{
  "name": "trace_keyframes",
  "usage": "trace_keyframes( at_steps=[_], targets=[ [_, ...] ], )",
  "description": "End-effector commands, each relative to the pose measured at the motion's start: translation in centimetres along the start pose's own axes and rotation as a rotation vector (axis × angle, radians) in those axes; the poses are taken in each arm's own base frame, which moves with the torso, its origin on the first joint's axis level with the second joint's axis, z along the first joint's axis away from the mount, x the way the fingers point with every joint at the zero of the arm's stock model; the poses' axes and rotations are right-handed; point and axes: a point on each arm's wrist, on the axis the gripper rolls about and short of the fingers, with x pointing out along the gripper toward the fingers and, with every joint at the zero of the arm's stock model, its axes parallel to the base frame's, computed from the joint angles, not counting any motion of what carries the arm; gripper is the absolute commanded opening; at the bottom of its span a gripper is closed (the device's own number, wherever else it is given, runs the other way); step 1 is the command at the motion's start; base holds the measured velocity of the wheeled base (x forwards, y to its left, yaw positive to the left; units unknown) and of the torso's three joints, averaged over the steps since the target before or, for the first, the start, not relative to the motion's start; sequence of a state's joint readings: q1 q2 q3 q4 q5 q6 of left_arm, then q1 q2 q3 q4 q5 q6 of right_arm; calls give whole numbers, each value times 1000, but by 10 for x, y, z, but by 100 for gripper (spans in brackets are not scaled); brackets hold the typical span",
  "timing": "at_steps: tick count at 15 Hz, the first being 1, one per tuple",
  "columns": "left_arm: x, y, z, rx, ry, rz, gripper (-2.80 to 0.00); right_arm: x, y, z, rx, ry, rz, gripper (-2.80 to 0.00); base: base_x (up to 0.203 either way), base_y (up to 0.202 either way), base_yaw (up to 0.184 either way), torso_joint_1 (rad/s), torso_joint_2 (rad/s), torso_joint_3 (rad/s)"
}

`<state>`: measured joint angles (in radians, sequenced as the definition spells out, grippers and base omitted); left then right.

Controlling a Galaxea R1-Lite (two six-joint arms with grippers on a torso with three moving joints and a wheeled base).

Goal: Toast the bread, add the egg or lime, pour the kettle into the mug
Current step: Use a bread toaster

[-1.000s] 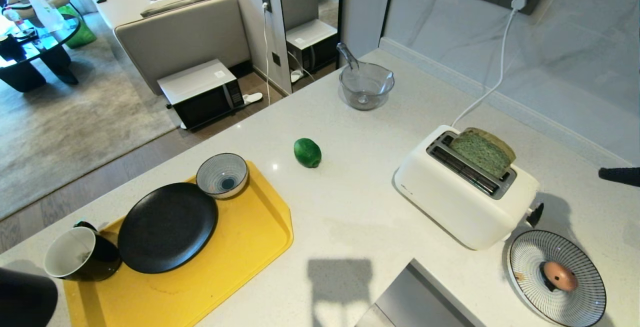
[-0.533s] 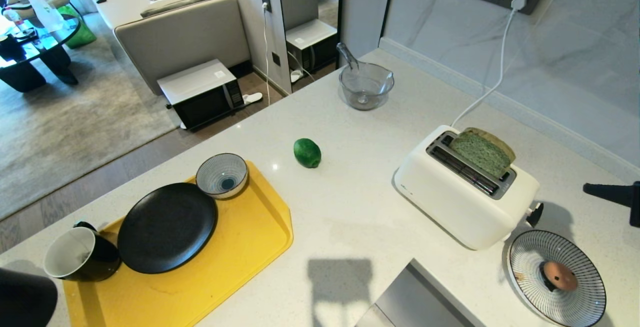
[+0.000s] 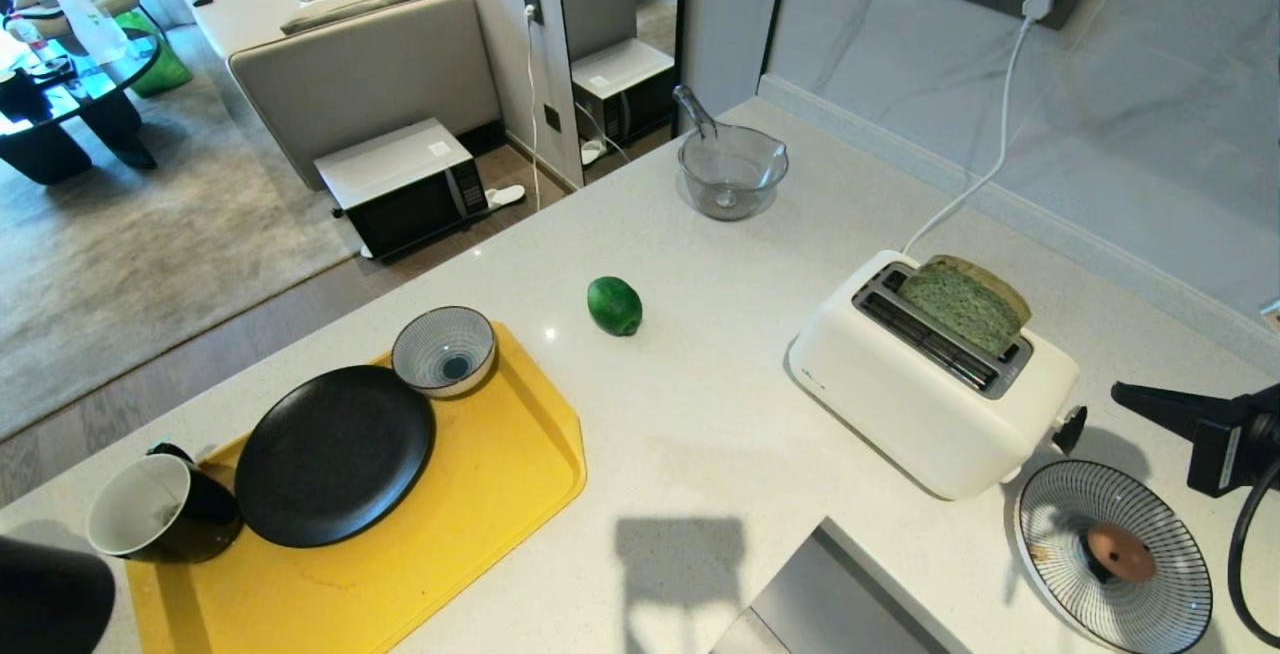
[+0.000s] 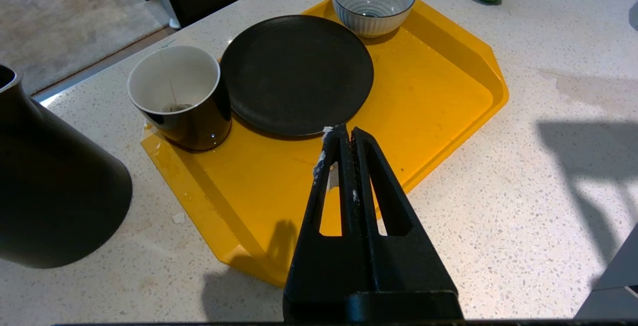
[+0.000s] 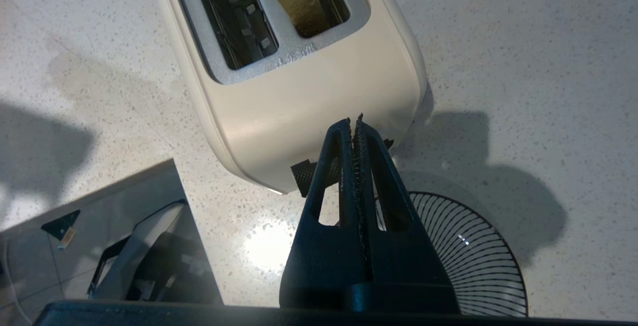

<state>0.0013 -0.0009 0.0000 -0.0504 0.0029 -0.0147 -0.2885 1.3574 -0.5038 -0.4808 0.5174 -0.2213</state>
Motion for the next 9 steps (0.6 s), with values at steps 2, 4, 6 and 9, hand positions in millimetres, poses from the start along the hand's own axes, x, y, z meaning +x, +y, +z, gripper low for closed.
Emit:
trace_keyframes(
  at_steps=[2,4,6,9],
  targets=[
    [1,0,-5,-1,14,1,-280,6,0,-15,22,45,13,-280,0,0,0,0,0,0],
    [1,0,-5,-1,13,1,-280,5,3,-23,25,48,28,-280,0,0,0,0,0,0],
    [1,0,-5,-1,14,1,-280,6,3,-26,25,54,45,-280,0,0,0,0,0,0],
    [1,0,-5,-1,13,1,-280,12,0,-28,15,66,54,-280,0,0,0,0,0,0]
  ],
)
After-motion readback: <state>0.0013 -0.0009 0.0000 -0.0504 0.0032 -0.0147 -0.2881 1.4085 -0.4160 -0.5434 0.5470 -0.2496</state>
